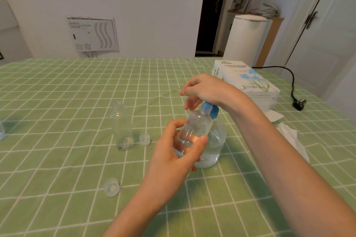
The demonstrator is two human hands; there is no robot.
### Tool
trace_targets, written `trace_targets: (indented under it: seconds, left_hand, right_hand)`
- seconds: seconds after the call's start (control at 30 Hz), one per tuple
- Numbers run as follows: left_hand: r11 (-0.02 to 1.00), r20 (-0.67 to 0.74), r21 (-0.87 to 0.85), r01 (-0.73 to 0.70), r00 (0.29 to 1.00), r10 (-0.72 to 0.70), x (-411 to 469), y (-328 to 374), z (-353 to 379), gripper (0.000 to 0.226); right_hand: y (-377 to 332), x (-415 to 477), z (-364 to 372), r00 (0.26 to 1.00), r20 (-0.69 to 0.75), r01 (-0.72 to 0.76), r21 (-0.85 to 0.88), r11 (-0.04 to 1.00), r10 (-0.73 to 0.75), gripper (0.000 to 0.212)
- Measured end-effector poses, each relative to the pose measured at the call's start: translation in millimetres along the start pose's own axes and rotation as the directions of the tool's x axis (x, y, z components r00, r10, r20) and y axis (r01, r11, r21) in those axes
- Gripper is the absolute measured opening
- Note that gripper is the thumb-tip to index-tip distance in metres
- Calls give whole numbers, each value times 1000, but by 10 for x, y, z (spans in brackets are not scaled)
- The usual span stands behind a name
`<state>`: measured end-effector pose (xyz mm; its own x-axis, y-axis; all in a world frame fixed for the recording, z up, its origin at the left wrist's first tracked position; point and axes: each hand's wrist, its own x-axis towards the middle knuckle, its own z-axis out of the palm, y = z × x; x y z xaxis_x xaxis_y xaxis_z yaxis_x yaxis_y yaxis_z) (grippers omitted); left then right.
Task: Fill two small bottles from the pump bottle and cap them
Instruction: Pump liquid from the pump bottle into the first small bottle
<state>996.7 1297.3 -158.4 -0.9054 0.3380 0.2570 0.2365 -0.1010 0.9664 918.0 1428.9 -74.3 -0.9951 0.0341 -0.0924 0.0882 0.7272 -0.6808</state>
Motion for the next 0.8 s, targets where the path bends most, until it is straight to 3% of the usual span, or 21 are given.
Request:
trace_targets:
  seconds: [0.2,0.43,0.8]
  left_hand:
    - [999,-14,24,-25,1000,26,8,-19,3,26]
    - [997,-62,51,-66,996,70,32,-15,31,40]
    - [992,-80,73,-99,991,105,65,-39,-4,40]
  right_hand:
    - [5,-15,-27,1000,-11,3,47,999,-2,29]
    - [-57,-33,-108,999,13,-38,123,992,37,17]
    - [-98,-45,-186,991,107,-108,249,963,84,12]
